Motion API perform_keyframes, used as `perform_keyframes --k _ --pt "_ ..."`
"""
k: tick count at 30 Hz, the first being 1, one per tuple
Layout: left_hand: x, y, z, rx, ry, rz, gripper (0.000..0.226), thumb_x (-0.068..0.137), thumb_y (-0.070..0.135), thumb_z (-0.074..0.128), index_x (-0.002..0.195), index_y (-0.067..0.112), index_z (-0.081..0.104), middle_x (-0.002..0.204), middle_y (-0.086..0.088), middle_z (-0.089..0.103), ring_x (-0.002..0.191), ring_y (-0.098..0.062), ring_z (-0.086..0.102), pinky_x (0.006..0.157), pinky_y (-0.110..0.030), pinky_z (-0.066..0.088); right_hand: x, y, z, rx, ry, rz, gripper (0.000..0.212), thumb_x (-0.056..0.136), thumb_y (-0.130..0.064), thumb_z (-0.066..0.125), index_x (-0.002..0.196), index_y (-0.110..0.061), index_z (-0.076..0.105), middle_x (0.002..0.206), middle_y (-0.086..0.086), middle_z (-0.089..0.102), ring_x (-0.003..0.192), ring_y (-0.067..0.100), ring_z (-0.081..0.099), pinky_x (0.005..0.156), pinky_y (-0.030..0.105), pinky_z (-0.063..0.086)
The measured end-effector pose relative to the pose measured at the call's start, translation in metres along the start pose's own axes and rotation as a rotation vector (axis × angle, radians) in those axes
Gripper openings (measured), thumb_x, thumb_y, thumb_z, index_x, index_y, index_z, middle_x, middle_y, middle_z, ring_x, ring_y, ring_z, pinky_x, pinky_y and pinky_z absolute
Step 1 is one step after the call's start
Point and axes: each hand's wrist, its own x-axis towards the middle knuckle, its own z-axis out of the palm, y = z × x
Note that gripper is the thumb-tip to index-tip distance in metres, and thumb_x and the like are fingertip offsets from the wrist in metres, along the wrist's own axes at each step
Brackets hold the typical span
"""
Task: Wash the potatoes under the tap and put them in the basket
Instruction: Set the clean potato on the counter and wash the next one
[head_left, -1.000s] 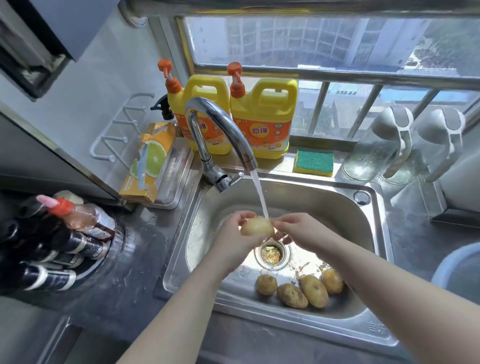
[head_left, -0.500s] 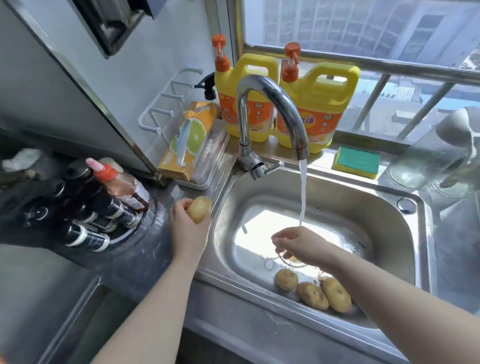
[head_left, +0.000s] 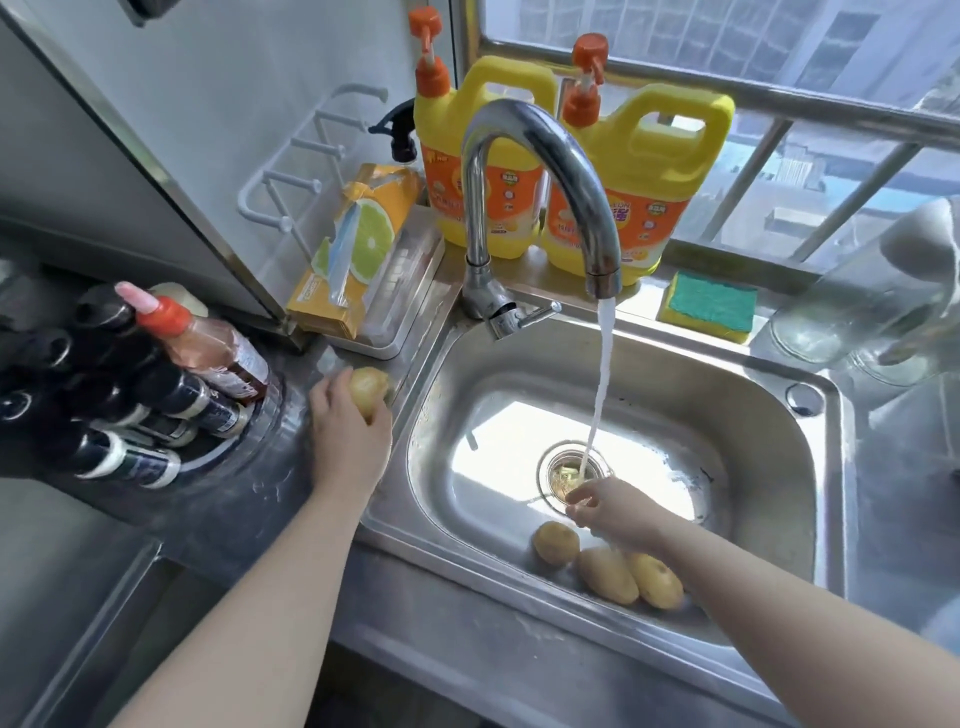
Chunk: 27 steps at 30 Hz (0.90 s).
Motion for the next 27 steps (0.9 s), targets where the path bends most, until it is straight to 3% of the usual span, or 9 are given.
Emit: perform_keyframes --k 4,7,10,12,17,20,23,25,27 --pt "-0.003 0.001 -0.004 0.023 -0.012 0.052 0.055 0.094 0.022 0.060 0.146 0.016 0.043 0.154 -0.007 0.031 0.133 -0.034 0.044 0.110 -0.047 0.039 0.025 0.017 0.030 -0.343 -0.077 -0.027 0.045 0.096 -0.030 0.057 0.140 -0.028 0.055 0.141 0.001 0.059 0.126 0.025 0.059 0.104 0.041 0.049" --pt "-0.007 0.002 -0.005 0.010 -0.005 0.071 0.053 0.093 0.019 0.060 0.143 0.019 0.045 0.155 -0.003 0.029 0.137 -0.030 0.039 0.113 -0.046 0.037 0.042 0.016 0.048 -0.624 -0.130 -0.124 0.033 0.094 -0.018 0.053 0.125 -0.025 0.058 0.128 0.006 0.054 0.110 0.033 0.063 0.090 0.046 0.055" --pt "-0.011 0.000 -0.004 0.036 -0.019 0.088 0.051 0.092 0.018 0.061 0.142 0.018 0.046 0.156 -0.002 0.027 0.140 -0.029 0.032 0.115 -0.047 0.033 0.051 0.009 0.063 -0.801 -0.107 -0.194 0.029 0.095 -0.011 0.048 0.122 -0.018 0.055 0.125 0.011 0.050 0.107 0.036 0.063 0.078 0.038 0.045" --pt "-0.013 -0.001 -0.004 0.073 -0.027 0.090 0.052 0.092 0.019 0.061 0.142 0.019 0.047 0.157 -0.001 0.025 0.142 -0.030 0.028 0.115 -0.051 0.033 0.057 0.007 0.071 -0.894 -0.072 -0.240 0.035 0.098 -0.008 0.043 0.131 -0.014 0.051 0.129 0.012 0.050 0.109 0.036 0.064 0.077 0.039 0.039" --pt "-0.014 0.004 -0.003 0.099 -0.042 0.088 0.050 0.091 0.017 0.060 0.139 0.019 0.049 0.157 -0.004 0.024 0.143 -0.030 0.026 0.116 -0.051 0.030 0.060 0.000 0.075 -0.935 -0.055 -0.256 0.037 0.095 -0.007 0.046 0.132 -0.014 0.052 0.130 0.012 0.052 0.111 0.036 0.064 0.090 0.042 0.046" --pt "-0.018 0.010 -0.003 0.139 -0.013 0.077 0.045 0.090 0.018 0.061 0.135 0.022 0.053 0.157 -0.004 0.025 0.144 -0.030 0.024 0.116 -0.052 0.028 0.052 -0.007 0.065 -0.705 -0.076 -0.224 0.033 0.089 -0.022 0.051 0.120 -0.023 0.059 0.125 0.007 0.054 0.106 0.031 0.064 0.085 0.036 0.050" --pt "-0.031 0.027 0.000 0.117 0.004 0.144 0.043 0.091 0.015 0.060 0.133 0.022 0.055 0.154 -0.004 0.030 0.143 -0.027 0.027 0.113 -0.049 0.033 0.032 -0.019 0.041 -0.199 -0.086 -0.122 0.034 0.085 -0.029 0.056 0.118 -0.025 0.063 0.116 0.002 0.063 0.096 0.019 0.064 0.080 0.030 0.053" --pt "-0.045 0.044 0.008 0.063 -0.097 0.256 0.041 0.093 0.017 0.059 0.133 0.021 0.056 0.147 -0.002 0.040 0.137 -0.023 0.037 0.111 -0.043 0.037 0.011 -0.027 0.018 0.205 -0.105 -0.073 0.027 0.085 -0.029 0.063 0.110 -0.019 0.064 0.104 0.005 0.067 0.081 0.018 0.064 0.069 0.029 0.053" --pt "-0.061 0.064 0.021 -0.006 -0.345 0.268 0.036 0.099 0.025 0.054 0.135 0.024 0.055 0.143 0.003 0.047 0.131 -0.019 0.046 0.109 -0.037 0.039 -0.011 -0.034 -0.003 0.570 -0.140 -0.090 0.016 0.089 -0.029 0.059 0.086 -0.013 0.060 0.085 0.008 0.061 0.069 0.020 0.055 0.064 0.031 0.047"
